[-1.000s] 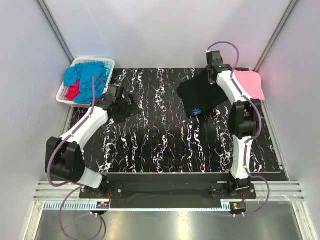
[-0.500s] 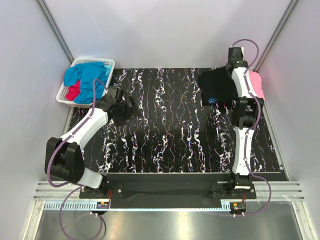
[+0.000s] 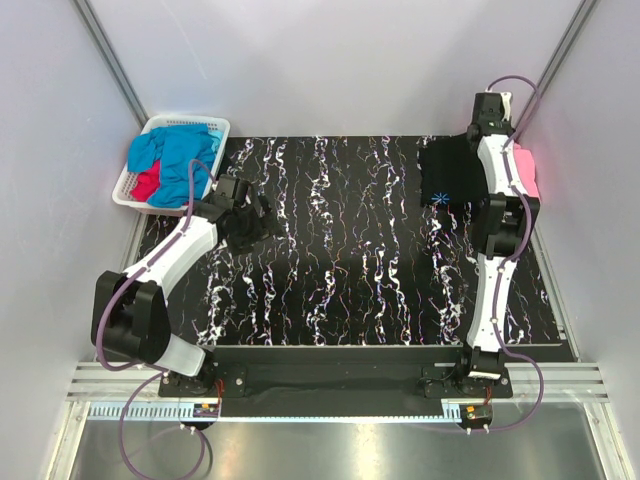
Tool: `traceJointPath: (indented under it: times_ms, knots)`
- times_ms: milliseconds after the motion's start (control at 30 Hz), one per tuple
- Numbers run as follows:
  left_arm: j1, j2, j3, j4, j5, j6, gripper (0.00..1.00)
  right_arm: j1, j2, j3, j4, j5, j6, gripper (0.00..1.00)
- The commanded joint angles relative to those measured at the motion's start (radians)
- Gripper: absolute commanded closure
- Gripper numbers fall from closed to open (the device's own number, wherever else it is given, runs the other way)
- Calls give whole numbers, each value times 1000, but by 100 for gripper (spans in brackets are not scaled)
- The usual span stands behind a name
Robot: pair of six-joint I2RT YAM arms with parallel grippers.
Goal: Fold and stack the t-shirts
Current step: Neatly place the folded tshirt to the corner
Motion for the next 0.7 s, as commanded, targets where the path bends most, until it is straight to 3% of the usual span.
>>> traceJointPath:
  times_ms: [0,400,667]
  knots:
    - [-2,-17,-9,20,26,13,1,-3,-160,14,59,24,23,100]
    - [-29,-5,-7,23,21,2,1,-26,-186,64,76,94,4,100]
    - [-35,1,-22,30,21,-4,1,-63,-123,34,143,242,18,100]
